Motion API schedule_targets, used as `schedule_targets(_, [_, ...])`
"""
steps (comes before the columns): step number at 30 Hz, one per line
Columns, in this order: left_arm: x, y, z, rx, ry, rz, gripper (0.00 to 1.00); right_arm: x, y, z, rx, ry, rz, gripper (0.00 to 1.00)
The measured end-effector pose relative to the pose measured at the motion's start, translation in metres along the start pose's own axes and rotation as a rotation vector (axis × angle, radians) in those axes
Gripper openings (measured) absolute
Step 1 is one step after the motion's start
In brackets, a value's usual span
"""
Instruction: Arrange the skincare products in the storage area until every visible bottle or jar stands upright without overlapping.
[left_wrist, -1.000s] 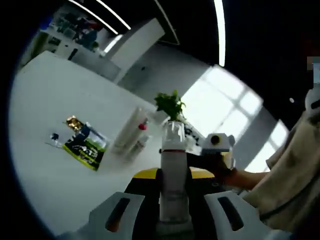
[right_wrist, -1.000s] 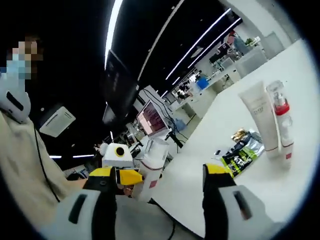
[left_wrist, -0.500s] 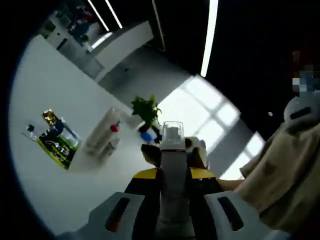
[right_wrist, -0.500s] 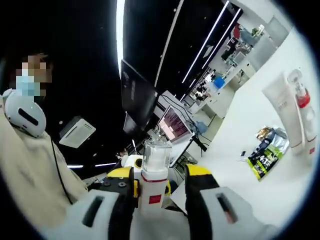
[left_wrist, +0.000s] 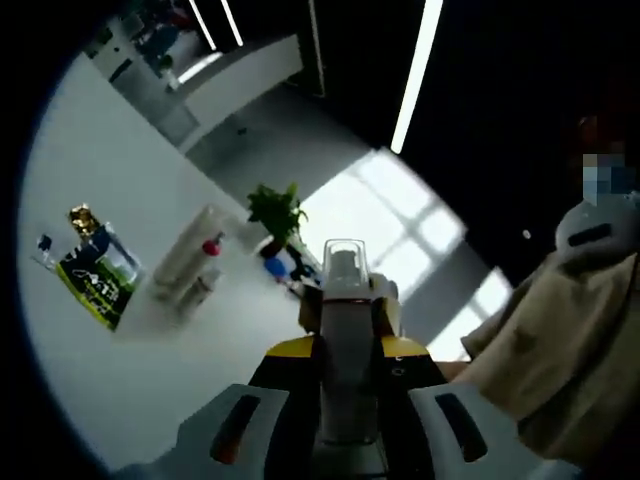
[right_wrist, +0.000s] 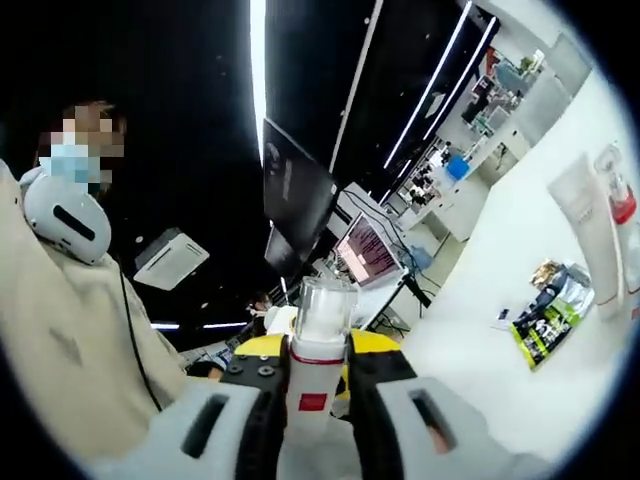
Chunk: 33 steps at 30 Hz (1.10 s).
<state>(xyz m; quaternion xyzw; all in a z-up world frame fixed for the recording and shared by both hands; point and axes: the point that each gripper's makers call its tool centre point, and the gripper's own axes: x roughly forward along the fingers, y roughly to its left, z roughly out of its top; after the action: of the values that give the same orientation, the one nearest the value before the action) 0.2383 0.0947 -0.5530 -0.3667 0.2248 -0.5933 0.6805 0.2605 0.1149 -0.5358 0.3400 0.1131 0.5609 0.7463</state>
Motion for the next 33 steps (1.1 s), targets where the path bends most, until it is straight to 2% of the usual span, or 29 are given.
schedule_targets(6, [0.002,0.005,-0.001,0.008,0.016,0.027,0.17,-0.002,-0.008,-0.002,0.088,0.014,-0.036,0.2])
schedule_targets(9, [0.002,0.014,-0.001,0.047,0.03,0.079,0.17,-0.004,-0.019,-0.004,0.098,0.035,-0.107,0.2])
schedule_targets(12, [-0.001,0.033,0.001,0.167,0.056,0.201,0.18,-0.007,-0.036,-0.007,0.064,0.062,-0.209,0.2])
schedule_targets(14, [0.001,0.039,-0.001,0.223,0.097,0.251,0.19,-0.006,-0.043,-0.008,0.071,0.064,-0.262,0.2])
schedule_targets(19, [0.001,0.056,0.004,0.335,0.135,0.4,0.2,-0.003,-0.057,-0.007,-0.007,0.076,-0.397,0.2])
schedule_targets(25, [-0.003,0.071,0.003,0.422,0.167,0.54,0.19,-0.003,-0.072,-0.011,-0.091,0.111,-0.554,0.2])
schedule_targets(26, [-0.003,0.072,0.003,0.431,0.169,0.55,0.19,-0.001,-0.073,-0.01,-0.111,0.098,-0.57,0.2])
schedule_targets(27, [-0.006,0.077,0.008,0.483,0.168,0.594,0.19,0.0,-0.074,-0.009,-0.116,0.086,-0.583,0.2])
schedule_targets(28, [-0.006,0.079,0.009,0.503,0.171,0.62,0.19,0.002,-0.078,-0.008,-0.096,0.064,-0.616,0.2])
schedule_targets(30, [-0.009,0.084,0.013,0.534,0.177,0.681,0.18,0.007,-0.081,-0.007,-0.116,0.049,-0.653,0.2])
schedule_targets(33, [-0.012,0.092,0.014,0.57,0.198,0.768,0.17,0.011,-0.084,-0.008,-0.176,0.072,-0.701,0.2])
